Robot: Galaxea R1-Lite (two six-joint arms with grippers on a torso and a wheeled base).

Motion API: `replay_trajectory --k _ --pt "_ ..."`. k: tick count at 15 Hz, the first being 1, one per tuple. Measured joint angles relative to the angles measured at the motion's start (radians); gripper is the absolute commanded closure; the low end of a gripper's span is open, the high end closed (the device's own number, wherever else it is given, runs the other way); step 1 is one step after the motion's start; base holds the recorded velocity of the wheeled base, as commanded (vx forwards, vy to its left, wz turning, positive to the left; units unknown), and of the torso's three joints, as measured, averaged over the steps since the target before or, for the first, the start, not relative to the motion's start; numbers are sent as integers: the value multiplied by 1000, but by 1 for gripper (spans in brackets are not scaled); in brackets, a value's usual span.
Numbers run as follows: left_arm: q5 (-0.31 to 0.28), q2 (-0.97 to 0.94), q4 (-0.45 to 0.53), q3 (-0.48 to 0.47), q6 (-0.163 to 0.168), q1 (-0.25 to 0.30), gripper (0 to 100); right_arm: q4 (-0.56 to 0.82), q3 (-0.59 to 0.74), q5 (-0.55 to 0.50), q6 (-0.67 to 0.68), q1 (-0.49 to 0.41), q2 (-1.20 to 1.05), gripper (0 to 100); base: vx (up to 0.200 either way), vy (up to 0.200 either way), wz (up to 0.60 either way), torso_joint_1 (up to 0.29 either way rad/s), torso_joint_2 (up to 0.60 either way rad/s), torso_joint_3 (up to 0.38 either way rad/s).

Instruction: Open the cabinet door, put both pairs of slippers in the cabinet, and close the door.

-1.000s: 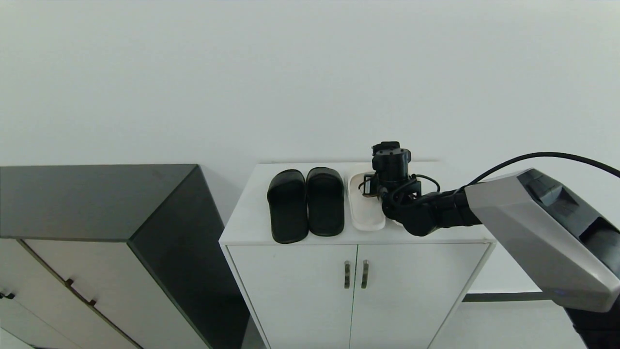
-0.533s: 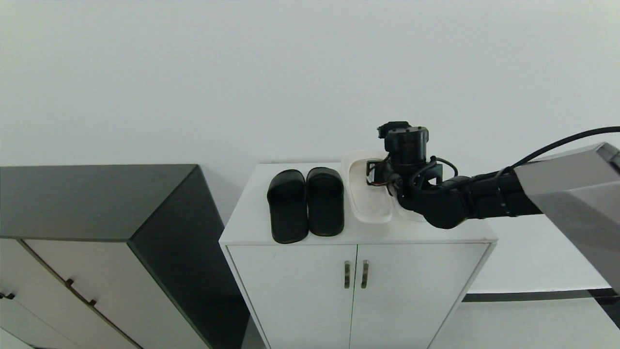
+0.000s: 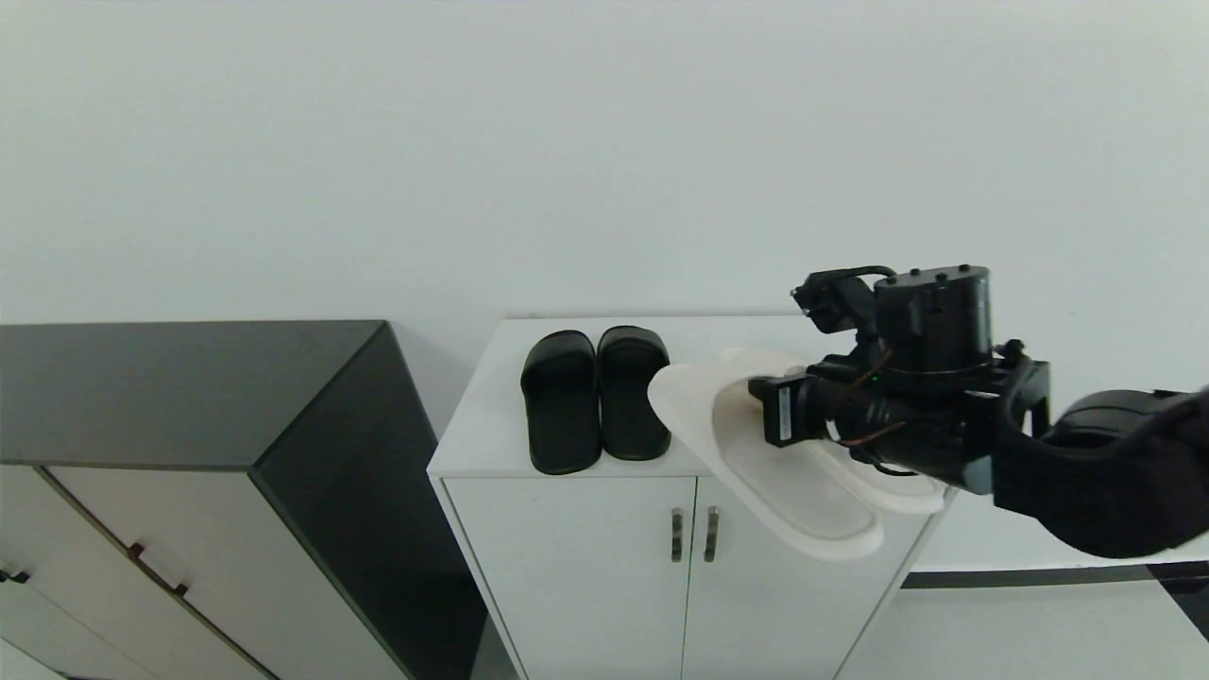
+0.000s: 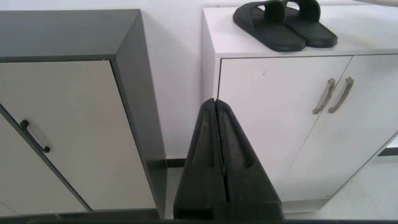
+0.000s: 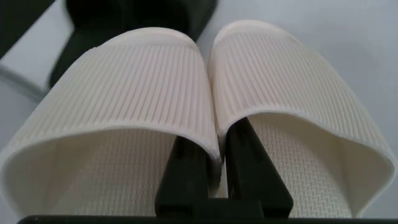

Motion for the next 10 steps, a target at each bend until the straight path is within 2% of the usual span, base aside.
replay_trajectory --k 4,9,10 --pt "0 0 0 0 -1 0 100 -1 177 126 0 55 -172 100 0 0 0 0 0 0" --pt "0 0 0 0 -1 0 100 -52 263 231 -5 76 -248 100 0 0 0 0 0 0" --pt "0 0 0 0 -2 0 100 -60 278 248 -9 76 -256 100 -200 0 0 -2 2 -2"
